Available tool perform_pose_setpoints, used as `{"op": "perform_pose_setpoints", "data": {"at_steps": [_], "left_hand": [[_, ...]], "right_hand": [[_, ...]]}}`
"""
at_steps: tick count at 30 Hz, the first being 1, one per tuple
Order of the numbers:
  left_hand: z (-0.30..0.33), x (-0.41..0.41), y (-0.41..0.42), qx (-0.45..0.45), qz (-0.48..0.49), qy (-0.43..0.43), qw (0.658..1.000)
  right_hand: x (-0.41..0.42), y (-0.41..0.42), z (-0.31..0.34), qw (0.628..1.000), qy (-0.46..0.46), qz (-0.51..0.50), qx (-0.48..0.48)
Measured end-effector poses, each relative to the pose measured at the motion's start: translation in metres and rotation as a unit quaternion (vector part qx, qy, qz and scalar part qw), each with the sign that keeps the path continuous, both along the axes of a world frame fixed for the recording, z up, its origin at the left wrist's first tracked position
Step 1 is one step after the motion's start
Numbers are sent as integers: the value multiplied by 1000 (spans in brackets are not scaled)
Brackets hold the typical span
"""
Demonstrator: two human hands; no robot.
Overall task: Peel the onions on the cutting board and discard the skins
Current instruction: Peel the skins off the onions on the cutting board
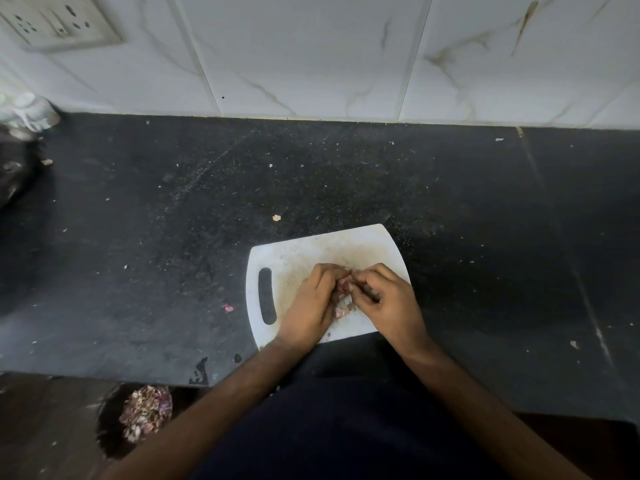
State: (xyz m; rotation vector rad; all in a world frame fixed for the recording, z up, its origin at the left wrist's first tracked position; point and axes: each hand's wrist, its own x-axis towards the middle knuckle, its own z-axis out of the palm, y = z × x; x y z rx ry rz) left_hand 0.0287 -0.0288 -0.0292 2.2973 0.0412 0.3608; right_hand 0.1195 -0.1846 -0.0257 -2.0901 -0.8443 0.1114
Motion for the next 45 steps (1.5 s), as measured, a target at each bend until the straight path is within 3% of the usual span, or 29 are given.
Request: {"op": "perform_pose_setpoints", "data": {"at_steps": [6, 10, 29, 32, 40, 45], "left_hand": [[1, -4, -1, -26, 19, 10, 999], [-1, -5, -2, 13, 20, 13, 1000], [5, -3, -1, 13, 4, 54, 998], [5, -5, -3, 10, -21, 57, 998], [2, 2, 6, -56, 30, 32, 997], [0, 4, 7, -55, 27, 41, 997]], "right_hand": [[-3, -2, -8, 999, -22, -7, 40], [-1, -4, -9, 998, -27, -24, 45], [-4, 7, -14, 996, -21, -92, 10], [2, 10, -14, 993, 14, -121, 3], [12, 10, -11, 966, 163, -193, 45], [13, 10, -9, 969, 148, -192, 42]]}}
